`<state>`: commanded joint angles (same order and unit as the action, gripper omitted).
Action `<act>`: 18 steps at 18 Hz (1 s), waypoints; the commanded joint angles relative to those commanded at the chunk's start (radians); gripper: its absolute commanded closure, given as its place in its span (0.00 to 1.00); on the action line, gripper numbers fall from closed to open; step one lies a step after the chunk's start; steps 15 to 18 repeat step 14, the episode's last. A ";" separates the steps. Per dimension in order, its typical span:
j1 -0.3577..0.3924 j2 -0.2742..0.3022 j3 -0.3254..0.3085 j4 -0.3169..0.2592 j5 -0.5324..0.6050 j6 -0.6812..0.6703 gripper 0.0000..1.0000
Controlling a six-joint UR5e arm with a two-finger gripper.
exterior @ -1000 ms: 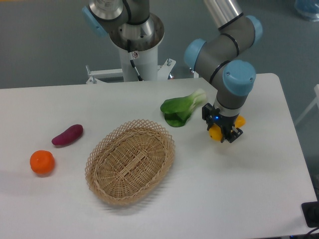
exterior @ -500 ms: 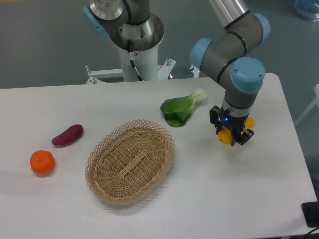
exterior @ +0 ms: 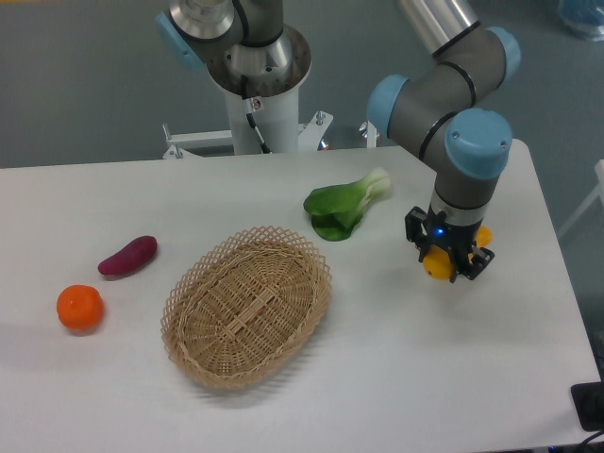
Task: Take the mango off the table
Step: 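Lift the grasped mango up off the table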
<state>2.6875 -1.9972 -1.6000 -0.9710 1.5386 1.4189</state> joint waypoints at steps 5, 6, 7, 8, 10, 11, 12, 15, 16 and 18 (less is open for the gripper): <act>0.000 0.003 0.002 0.003 -0.002 0.012 0.45; 0.000 0.003 0.002 0.003 0.000 0.011 0.45; 0.000 0.003 0.002 0.005 0.000 0.011 0.45; 0.000 0.003 0.002 0.005 0.000 0.011 0.45; 0.000 0.003 0.002 0.005 0.000 0.008 0.45; 0.000 0.002 0.000 0.005 0.002 0.005 0.45; 0.000 0.002 0.000 0.005 0.008 0.006 0.45; -0.002 0.002 -0.002 0.005 0.020 0.005 0.45; -0.002 0.002 -0.002 0.005 0.020 0.005 0.45; -0.002 0.002 -0.002 0.005 0.020 0.005 0.45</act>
